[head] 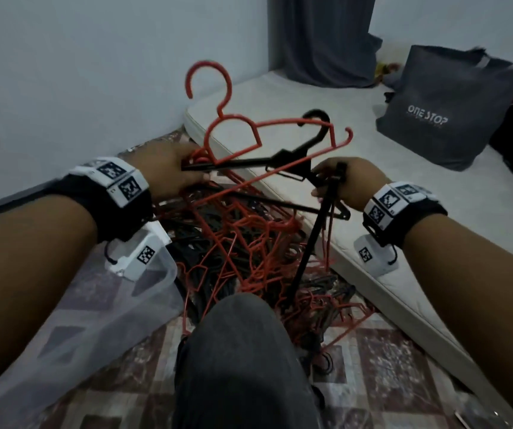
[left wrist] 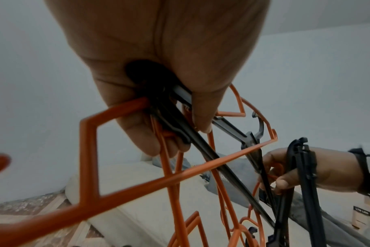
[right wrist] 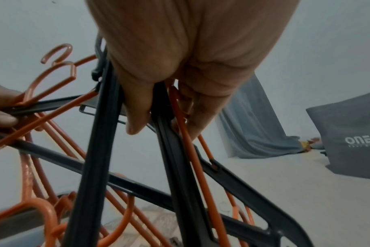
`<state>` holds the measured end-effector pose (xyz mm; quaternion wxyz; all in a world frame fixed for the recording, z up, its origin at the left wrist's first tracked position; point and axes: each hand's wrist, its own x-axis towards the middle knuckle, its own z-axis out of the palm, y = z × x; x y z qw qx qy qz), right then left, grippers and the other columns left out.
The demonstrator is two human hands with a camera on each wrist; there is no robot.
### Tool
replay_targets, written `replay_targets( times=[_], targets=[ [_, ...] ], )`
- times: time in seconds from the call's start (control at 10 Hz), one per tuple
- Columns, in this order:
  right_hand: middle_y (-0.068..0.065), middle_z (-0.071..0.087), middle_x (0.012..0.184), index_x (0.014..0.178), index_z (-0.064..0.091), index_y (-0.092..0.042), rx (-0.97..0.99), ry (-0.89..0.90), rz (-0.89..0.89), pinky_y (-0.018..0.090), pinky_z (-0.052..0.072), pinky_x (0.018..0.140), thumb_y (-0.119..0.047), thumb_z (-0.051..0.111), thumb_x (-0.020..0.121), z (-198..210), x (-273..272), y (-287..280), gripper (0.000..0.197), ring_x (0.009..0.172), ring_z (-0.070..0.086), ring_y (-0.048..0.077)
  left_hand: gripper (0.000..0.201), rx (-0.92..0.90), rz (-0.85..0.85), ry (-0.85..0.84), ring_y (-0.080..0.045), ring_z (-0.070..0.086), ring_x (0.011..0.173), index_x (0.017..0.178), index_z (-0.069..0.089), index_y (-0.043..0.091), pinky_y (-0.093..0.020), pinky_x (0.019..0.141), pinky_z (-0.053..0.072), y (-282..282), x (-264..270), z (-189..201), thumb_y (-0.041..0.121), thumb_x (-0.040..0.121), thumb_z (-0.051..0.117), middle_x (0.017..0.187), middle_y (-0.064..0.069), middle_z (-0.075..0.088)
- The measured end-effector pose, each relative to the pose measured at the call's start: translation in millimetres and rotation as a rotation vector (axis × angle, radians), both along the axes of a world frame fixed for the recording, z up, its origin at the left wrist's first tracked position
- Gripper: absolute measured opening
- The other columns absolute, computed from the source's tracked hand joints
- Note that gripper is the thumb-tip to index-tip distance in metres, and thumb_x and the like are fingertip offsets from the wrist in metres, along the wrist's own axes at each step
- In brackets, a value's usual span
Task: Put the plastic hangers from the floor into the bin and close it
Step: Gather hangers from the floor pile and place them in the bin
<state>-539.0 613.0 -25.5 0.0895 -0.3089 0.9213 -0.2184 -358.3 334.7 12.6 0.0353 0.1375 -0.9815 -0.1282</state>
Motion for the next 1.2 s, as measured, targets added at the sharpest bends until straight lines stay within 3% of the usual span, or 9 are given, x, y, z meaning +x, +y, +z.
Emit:
replay_targets(
  times=[0.1,0.3,0.5,0.6,0.7,0.8,0.9,1.1,1.2],
  targets=[
    [0.001,0.072,0.106,0.111,0.071,-0.026,-0.092,0.054,-0.033,0.035,0.052,0.088,-0.030,0.081,0.077,21.7,-7.9,4.4,0.035,0.097,0.066,0.022,0.034,0.024,0.017,0.042,-0.021,0.058,0.079,0.116,0.062,0.031,-0.027,0.072,0.037,-1.4,-5.4,20.7,0.048,0.087,0.064,0.088,0.004,0.063],
    [0.003,0.070,0.112,0.113,0.070,-0.026,-0.195,0.302,-0.083,0.031,0.048,0.088,-0.030,0.073,0.084,68.1,-18.0,5.3,0.030,0.104,0.064,0.025,0.029,0.005,0.016,0.212,-0.018,0.064,0.075,0.115,0.061,0.033,-0.029,0.069,0.041,12.2,-8.8,64.6,0.047,0.090,0.062,0.084,0.005,0.068],
    [0.017,0.068,0.108,0.111,0.065,-0.007,-0.307,0.531,-0.171,0.031,0.046,0.075,-0.021,0.059,0.090,120.2,-16.4,18.7,0.026,0.097,0.065,0.034,0.023,0.012,0.022,0.445,0.001,0.064,0.069,0.114,0.059,0.036,-0.018,0.062,0.042,29.7,-0.8,97.1,0.047,0.094,0.055,0.081,0.013,0.067],
    [0.021,0.066,0.105,0.112,0.062,-0.001,-0.174,0.576,-0.222,0.040,0.050,0.079,-0.021,0.047,0.092,138.5,-16.4,27.0,0.032,0.096,0.065,0.037,0.025,0.010,0.038,0.535,0.006,0.063,0.069,0.116,0.057,0.040,-0.017,0.062,0.045,36.3,2.4,106.7,0.052,0.094,0.050,0.084,0.016,0.067],
    [0.018,0.059,0.093,0.111,0.061,0.004,-0.117,0.597,-0.242,0.038,0.040,0.075,-0.017,0.043,0.096,143.5,-11.7,29.7,0.031,0.095,0.062,0.036,0.026,0.039,0.039,0.516,0.009,0.064,0.067,0.116,0.057,0.042,-0.018,0.061,0.046,40.9,4.0,107.3,0.054,0.094,0.051,0.083,0.019,0.068],
    [0.013,0.061,0.093,0.106,0.061,-0.006,-0.216,0.608,-0.202,0.033,0.038,0.068,-0.019,0.048,0.091,128.1,-8.8,24.0,0.024,0.091,0.063,0.035,0.026,0.087,0.005,0.347,-0.001,0.069,0.068,0.116,0.060,0.036,-0.027,0.067,0.054,37.5,-5.2,86.7,0.047,0.092,0.058,0.083,0.012,0.072],
    [0.020,0.065,0.097,0.101,0.064,-0.009,-0.097,0.472,-0.137,0.033,0.039,0.068,-0.018,0.054,0.089,90.2,-12.6,22.0,0.018,0.090,0.063,0.040,0.027,0.069,-0.003,0.172,-0.021,0.070,0.079,0.115,0.062,0.030,-0.041,0.083,0.055,38.6,-10.6,49.5,0.041,0.091,0.062,0.091,0.002,0.073],
    [0.007,0.060,0.078,0.091,0.068,-0.020,-0.094,0.350,-0.074,0.029,0.039,0.064,-0.015,0.055,0.086,8.6,-6.9,30.8,0.015,0.075,0.062,0.031,0.026,0.034,-0.054,0.068,-0.026,0.064,0.093,0.115,0.064,0.023,-0.028,0.073,0.042,45.3,-14.2,-29.1,0.035,0.091,0.062,0.103,-0.004,0.069],
    [0.000,0.056,0.073,0.090,0.068,-0.021,-0.078,0.299,-0.096,0.029,0.038,0.062,-0.012,0.055,0.085,-13.3,-7.7,36.3,0.016,0.069,0.057,0.027,0.015,0.069,-0.031,0.039,-0.024,0.063,0.086,0.103,0.062,0.027,-0.025,0.068,0.036,51.8,-19.0,-50.9,0.037,0.091,0.062,0.090,0.000,0.065]
  ],
)
